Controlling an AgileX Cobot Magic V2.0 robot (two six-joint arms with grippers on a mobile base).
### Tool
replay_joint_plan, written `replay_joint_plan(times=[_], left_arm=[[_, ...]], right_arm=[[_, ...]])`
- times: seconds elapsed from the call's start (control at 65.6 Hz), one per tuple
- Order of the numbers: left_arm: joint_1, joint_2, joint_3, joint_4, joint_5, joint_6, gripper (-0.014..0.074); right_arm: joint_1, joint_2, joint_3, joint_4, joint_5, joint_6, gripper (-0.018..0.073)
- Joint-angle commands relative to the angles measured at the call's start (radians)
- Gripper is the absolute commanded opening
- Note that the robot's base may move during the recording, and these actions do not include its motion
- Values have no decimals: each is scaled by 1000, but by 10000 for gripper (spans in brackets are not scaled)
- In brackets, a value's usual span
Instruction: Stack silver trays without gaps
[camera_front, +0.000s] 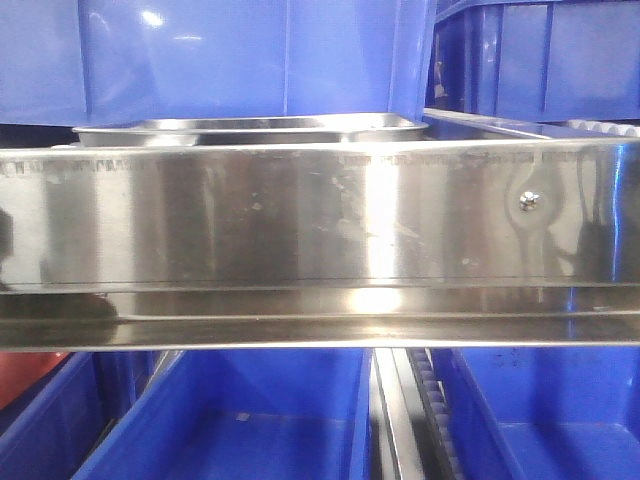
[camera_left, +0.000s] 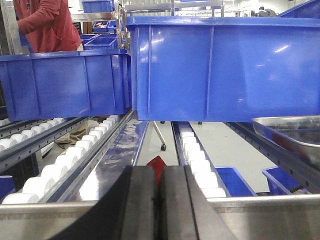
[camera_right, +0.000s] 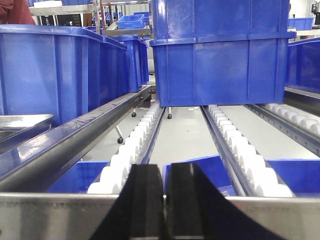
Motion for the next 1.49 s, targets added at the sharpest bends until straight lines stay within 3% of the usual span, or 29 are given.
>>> replay_joint_plan(times=[0.0,0.96,1.067,1.265,1.478], left_arm=[[-6,-4,-2,2,-21,2,4],[-6,-4,-2,2,-41,2,4],[-6,-4,-2,2,-102,2,4],[-6,-4,-2,2,-283,2,4],[-6,-4,-175,41,-143,2,4]], right_arm=[[-3,-3,0,2,-14,-1,-16],[-3,-3,0,2,-18,-1,-16],[-3,-3,0,2,-92,-1,-16],[-3,-3,-10,2,-381,-1,-16],[-3,-3,-192,2,-276,-1,-16]])
